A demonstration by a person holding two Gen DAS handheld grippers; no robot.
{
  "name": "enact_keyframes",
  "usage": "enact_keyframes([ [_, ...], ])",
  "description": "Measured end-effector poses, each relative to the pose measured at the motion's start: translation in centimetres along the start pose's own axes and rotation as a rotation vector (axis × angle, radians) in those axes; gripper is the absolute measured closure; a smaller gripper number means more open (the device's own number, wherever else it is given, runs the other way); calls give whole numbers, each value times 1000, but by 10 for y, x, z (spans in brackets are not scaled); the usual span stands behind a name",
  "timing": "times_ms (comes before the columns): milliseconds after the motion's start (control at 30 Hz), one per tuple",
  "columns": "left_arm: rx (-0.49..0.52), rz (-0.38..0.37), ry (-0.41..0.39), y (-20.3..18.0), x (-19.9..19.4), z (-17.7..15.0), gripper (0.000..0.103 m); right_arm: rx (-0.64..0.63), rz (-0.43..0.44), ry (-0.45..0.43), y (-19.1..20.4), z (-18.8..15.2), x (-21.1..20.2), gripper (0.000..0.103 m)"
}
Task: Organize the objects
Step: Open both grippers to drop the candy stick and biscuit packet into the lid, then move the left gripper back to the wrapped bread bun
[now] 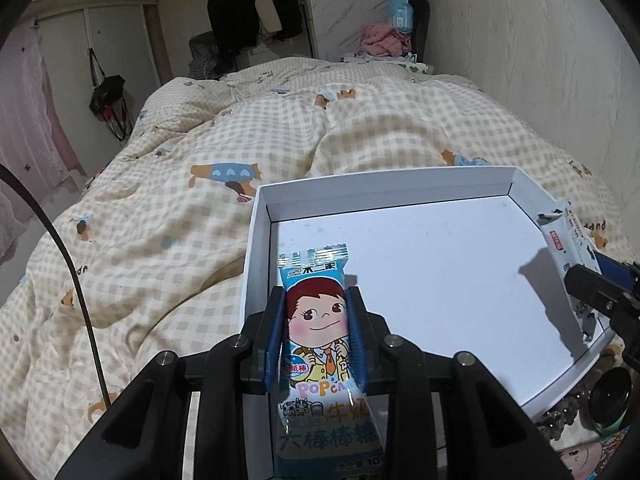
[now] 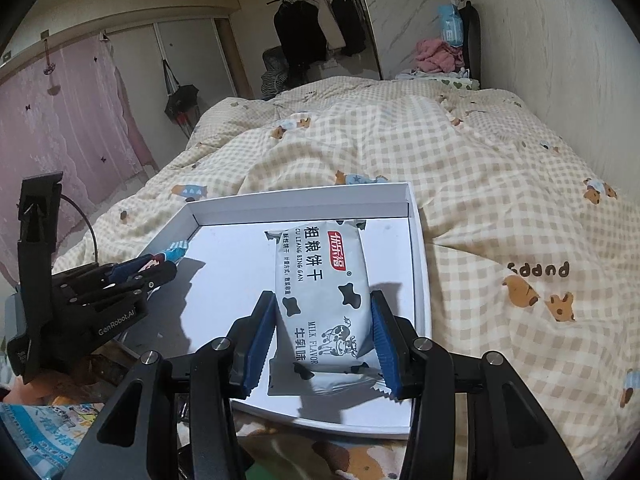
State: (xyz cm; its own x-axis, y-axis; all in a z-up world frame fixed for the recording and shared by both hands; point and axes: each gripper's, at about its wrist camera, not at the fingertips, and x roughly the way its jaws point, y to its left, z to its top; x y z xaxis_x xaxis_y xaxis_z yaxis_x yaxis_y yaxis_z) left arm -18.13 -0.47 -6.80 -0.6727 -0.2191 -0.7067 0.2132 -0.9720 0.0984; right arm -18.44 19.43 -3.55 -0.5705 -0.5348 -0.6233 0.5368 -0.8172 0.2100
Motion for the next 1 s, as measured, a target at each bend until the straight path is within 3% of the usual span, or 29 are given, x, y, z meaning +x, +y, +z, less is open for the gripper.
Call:
enact_keyframes([
  [133, -36, -56, -18, 6, -6, 0, 65, 2, 7, -13, 0, 0, -2, 54],
  [233, -126, -120, -91, 23, -21, 2, 50, 17, 33, -36, -4, 0, -6, 51],
  [333, -201, -190, -128, 39, -30, 4, 45, 9, 58, -36, -2, 0, -6, 43],
  [467, -259, -203, -136, 52, -37, 6, 45, -21, 50, -56, 5, 1, -11, 35],
  [533, -274, -213, -138, 58, -44, 9, 45, -7, 46, -115, 2, 2, -23, 19],
  [667, -311, -220, -149, 69, -64, 16, 43, 25, 69, -175, -4, 11, -42, 18],
  [833, -294, -270, -182, 74, -104, 21, 42, 54, 111, -220, -4, 24, -73, 18],
  [1000, -166, -333, -260, 61, -157, 21, 30, 14, 153, -240, 9, 39, -112, 18],
])
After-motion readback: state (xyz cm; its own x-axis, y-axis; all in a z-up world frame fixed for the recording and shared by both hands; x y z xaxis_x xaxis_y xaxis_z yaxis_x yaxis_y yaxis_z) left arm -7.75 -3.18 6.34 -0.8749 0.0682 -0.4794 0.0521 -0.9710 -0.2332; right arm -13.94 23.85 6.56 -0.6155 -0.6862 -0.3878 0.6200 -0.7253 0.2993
